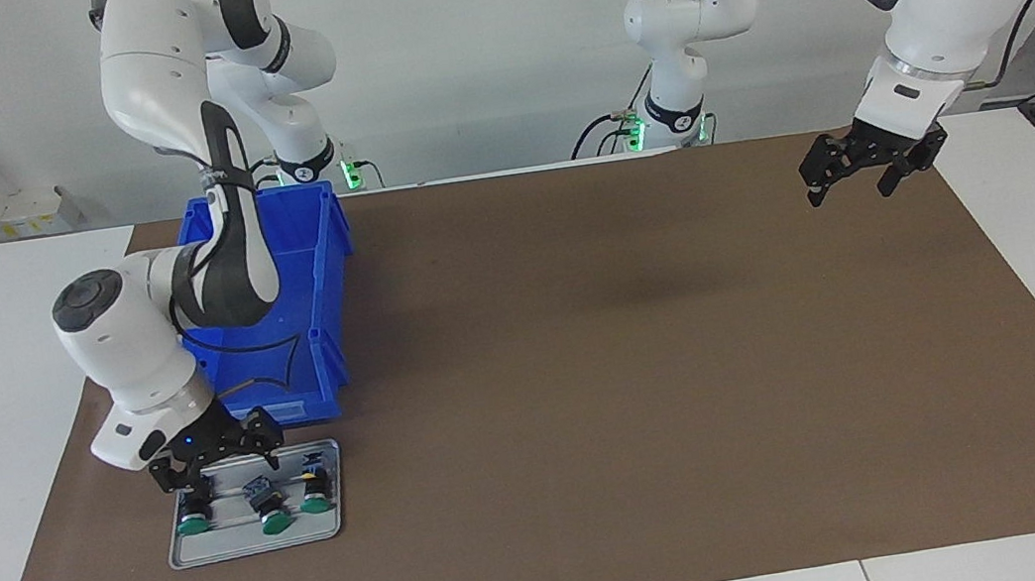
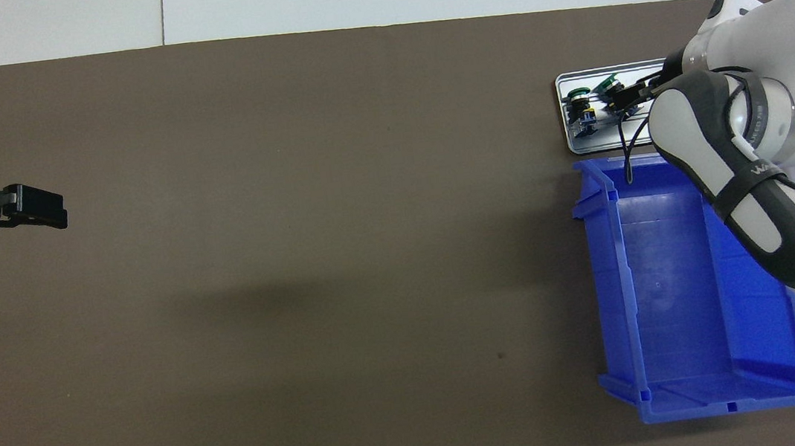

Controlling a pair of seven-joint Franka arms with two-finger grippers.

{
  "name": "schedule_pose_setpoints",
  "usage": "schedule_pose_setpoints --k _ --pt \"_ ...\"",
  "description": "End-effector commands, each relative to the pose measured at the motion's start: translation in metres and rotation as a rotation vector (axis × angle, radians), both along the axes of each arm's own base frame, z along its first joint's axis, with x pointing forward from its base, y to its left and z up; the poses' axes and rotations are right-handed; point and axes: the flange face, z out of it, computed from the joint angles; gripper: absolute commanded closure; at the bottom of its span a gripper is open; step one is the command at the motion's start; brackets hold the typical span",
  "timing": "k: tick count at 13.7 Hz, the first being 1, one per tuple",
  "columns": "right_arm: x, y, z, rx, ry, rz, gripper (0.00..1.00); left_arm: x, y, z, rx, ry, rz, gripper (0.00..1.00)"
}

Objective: Place and press button with both arms
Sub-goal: 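Reach the right gripper to the metal tray and grasp a green button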

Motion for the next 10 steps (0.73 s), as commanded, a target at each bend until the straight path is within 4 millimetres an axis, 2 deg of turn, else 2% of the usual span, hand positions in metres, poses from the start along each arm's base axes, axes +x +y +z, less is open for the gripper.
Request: schedule_pose_setpoints --k 1,3,5,6,7,10 --pt "0.007 -0.003 -0.020 0.051 -0.034 0.052 0.00 -0.009 0.003 0.003 0.016 0.002 0.005 0.01" --pt "0.002 -0.006 -0.040 0.038 -0.012 0.093 0.01 -0.009 0.003 0.003 0.016 0.002 0.005 0.01" --pt "-0.004 -0.012 -0.054 0.012 -0.031 0.135 0.10 -0.009 0.003 0.003 0.016 0.002 0.005 0.01" --pt "-0.005 -0.012 -0.055 0.012 -0.026 0.139 0.33 -0.009 0.003 0.003 0.016 0.002 0.005 0.01" --pt "-0.005 -0.013 -0.056 0.012 -0.020 0.140 0.97 -0.009 0.003 0.003 0.016 0.002 0.005 0.01" --pt "-0.001 -0.014 -0.047 0.020 -0.035 0.112 1.00 -0.009 0.003 0.003 0.016 0.002 0.005 0.01"
